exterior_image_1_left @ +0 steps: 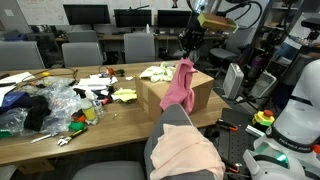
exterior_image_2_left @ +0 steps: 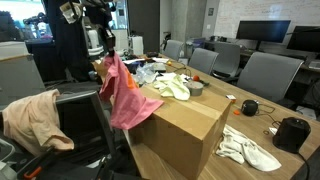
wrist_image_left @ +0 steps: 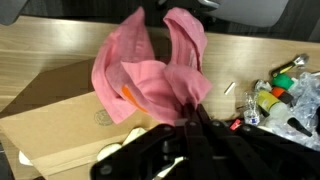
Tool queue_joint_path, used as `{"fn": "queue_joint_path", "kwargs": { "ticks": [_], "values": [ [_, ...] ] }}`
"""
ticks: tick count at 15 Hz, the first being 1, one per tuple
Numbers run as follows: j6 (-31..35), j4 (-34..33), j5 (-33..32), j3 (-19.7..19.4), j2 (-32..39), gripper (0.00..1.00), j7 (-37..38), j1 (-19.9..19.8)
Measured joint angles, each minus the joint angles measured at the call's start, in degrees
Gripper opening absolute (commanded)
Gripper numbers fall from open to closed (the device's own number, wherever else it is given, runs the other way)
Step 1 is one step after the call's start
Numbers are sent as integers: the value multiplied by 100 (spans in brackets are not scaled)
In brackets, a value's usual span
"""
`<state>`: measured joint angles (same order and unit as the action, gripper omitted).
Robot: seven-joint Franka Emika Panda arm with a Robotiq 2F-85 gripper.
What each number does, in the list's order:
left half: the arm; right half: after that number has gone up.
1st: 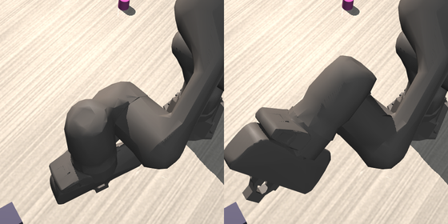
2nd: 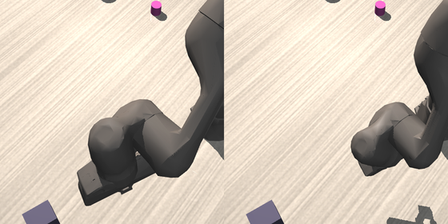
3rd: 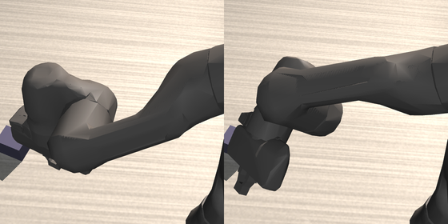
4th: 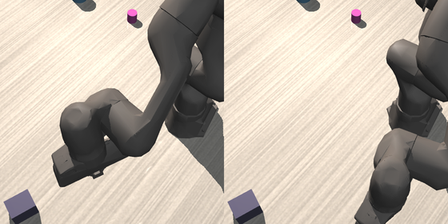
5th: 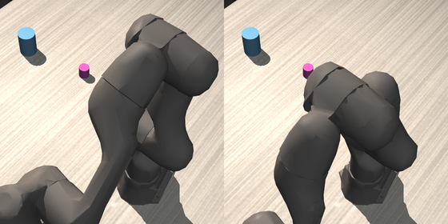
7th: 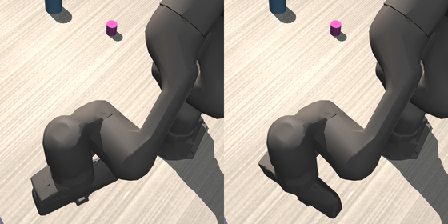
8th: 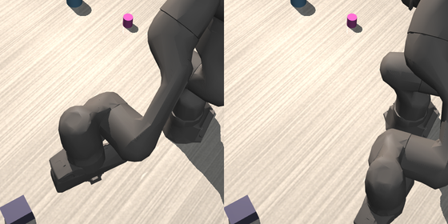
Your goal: Put the peach and pink shirts and the green towel on the backrest of the chair respectively
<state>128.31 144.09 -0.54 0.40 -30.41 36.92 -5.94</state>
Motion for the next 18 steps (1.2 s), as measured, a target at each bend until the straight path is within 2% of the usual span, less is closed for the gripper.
{"fn": "queue_joint_path", "kwargs": {
  "ticks": [8, 18],
  "values": [
    [-554, -431, 114, 241, 14, 1, -576, 147],
    [-1468, -1285, 85, 969, 324, 1, -727, 420]
  ]
}}
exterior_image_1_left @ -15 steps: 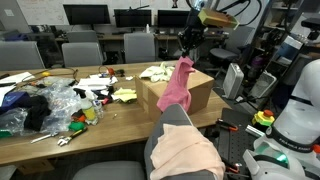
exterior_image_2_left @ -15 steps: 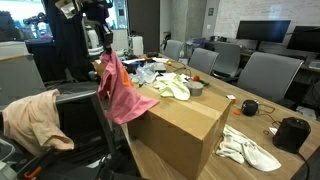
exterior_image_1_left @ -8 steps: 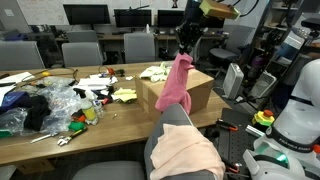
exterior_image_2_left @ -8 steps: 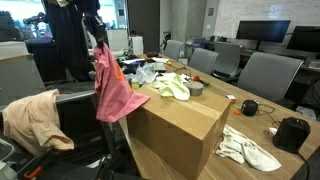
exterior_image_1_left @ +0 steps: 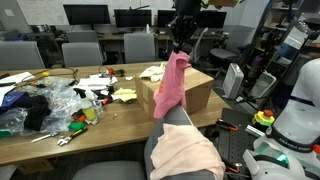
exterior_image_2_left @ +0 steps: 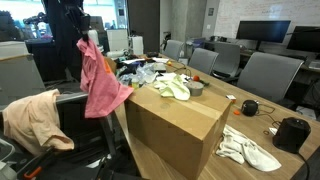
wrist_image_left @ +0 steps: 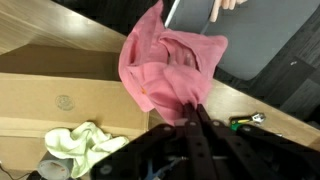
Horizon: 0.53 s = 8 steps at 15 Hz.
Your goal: Put the peach and pink shirts and the green towel on the backrest of the chair respectively
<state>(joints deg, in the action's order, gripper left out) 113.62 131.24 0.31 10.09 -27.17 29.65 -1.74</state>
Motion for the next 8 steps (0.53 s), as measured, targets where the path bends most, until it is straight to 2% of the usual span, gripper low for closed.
{"fn": "queue_joint_path", "kwargs": {
  "ticks": [8],
  "values": [
    [-489, -791, -348, 419, 631, 1, 2, 202]
  ]
}}
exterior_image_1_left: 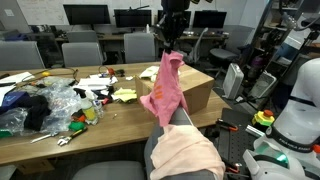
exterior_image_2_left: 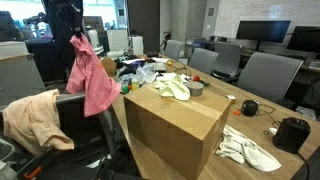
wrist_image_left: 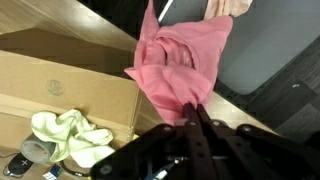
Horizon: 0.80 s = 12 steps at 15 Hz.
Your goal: Put the peach and pink shirts and the green towel on the backrest of the chair respectively
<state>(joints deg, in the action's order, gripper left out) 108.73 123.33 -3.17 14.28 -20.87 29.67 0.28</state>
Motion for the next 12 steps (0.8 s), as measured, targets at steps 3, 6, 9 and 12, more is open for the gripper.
{"fn": "queue_joint_path", "kwargs": {
  "ticks": [3, 6, 9, 12],
  "values": [
    [-230, -329, -215, 125, 307, 1, 7, 93],
    [-452, -673, -379, 197, 666, 1, 9, 192],
    [-680, -1052, -541, 206, 1056, 1, 11, 320],
    [-896, -1485, -670, 206, 1422, 1, 19, 453]
  ]
}}
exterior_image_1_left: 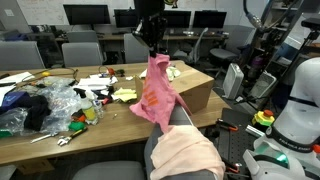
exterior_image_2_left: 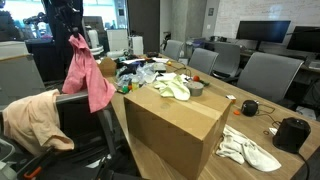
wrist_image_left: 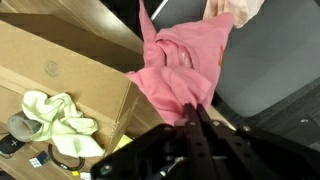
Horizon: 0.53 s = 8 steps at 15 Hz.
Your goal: Put the peach and pink shirts and the green towel on the backrest of the chair respectively
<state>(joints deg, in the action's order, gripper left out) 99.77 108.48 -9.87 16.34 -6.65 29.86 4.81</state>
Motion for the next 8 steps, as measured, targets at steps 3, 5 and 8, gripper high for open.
{"fn": "queue_joint_path", "kwargs": {
  "ticks": [3, 5, 8],
  "values": [
    [-250, -465, -41, 0, 312, 1, 1, 189],
    [-413, -750, -89, 3, 475, 1, 2, 348],
    [-614, -1081, -181, 5, 669, 1, 6, 587]
  ]
}}
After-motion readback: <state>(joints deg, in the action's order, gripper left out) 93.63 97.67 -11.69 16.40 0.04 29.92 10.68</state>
